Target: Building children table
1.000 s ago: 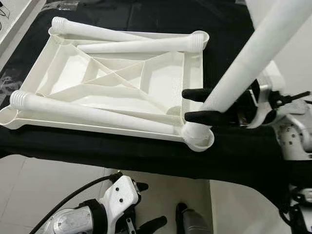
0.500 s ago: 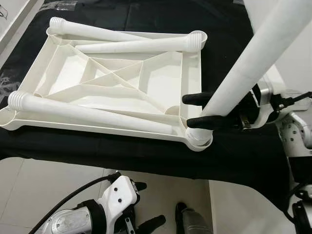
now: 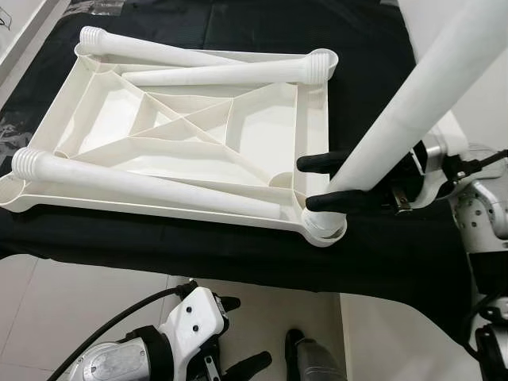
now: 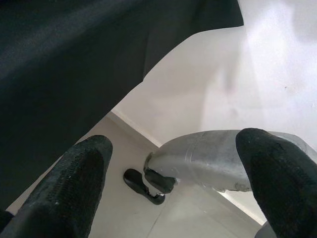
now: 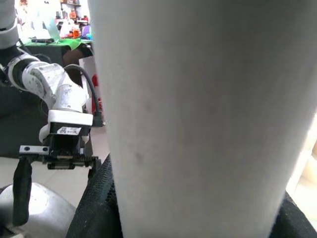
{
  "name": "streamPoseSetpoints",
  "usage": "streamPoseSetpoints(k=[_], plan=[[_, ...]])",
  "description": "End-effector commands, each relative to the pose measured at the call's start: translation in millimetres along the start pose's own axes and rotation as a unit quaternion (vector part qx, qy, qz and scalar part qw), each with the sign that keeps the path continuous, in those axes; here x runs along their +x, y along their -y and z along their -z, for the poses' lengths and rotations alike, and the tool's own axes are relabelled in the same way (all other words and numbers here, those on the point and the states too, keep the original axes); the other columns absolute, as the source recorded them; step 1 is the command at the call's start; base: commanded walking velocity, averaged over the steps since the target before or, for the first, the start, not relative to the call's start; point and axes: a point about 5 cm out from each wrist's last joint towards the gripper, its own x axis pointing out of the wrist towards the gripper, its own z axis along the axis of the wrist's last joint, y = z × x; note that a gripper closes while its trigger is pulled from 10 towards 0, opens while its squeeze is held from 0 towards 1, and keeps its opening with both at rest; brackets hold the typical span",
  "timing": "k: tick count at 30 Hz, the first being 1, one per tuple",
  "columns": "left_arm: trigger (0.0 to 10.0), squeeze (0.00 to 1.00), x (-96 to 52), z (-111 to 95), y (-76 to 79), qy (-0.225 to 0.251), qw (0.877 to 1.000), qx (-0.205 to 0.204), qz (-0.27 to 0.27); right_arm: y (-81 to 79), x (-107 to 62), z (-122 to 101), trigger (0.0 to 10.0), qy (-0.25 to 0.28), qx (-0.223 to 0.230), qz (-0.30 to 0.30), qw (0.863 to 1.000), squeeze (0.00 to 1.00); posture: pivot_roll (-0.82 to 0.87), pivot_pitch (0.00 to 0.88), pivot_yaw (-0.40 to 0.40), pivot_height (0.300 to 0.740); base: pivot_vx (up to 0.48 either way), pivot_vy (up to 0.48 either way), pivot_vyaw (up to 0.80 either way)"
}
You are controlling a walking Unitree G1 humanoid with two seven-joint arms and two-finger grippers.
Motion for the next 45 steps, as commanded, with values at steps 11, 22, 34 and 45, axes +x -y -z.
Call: streamPoseSetpoints(k=[11, 22, 34, 45], plan=[[10.0, 0.00, -1.1, 3.3, 6.5, -0.015, 1.000, -0.006, 0.018, -16.0, 0.1, 23.6, 10.0, -0.047, 0.074, -0.053, 0.995, 0.00, 0.07, 0.383, 0.010, 0.740, 0.000, 0.000, 0.00], [10.0, 0.00, 0.4, 2.9, 8.6, -0.013, 1.000, -0.006, 0.023, -18.9, 12.0, 23.1, 10.0, -0.036, 0.088, -0.086, 0.992, 0.00, 0.07, 0.383, 0.008, 0.740, 0.000, 0.000, 0.00], [10.0, 0.00, 1.8, 3.3, 9.4, -0.013, 1.000, -0.006, 0.024, -5.7, 24.4, 31.5, 10.0, -0.009, 0.068, -0.007, 0.998, 0.00, 0.06, 0.389, 0.005, 0.740, 0.000, 0.000, 0.00], [10.0, 0.00, 2.7, 3.9, 8.5, -0.014, 1.000, -0.004, 0.028, -4.5, 23.9, 34.2, 10.0, -0.041, 0.039, 0.074, 0.996, 0.00, 0.05, 0.392, 0.006, 0.740, 0.000, 0.000, 0.00]])
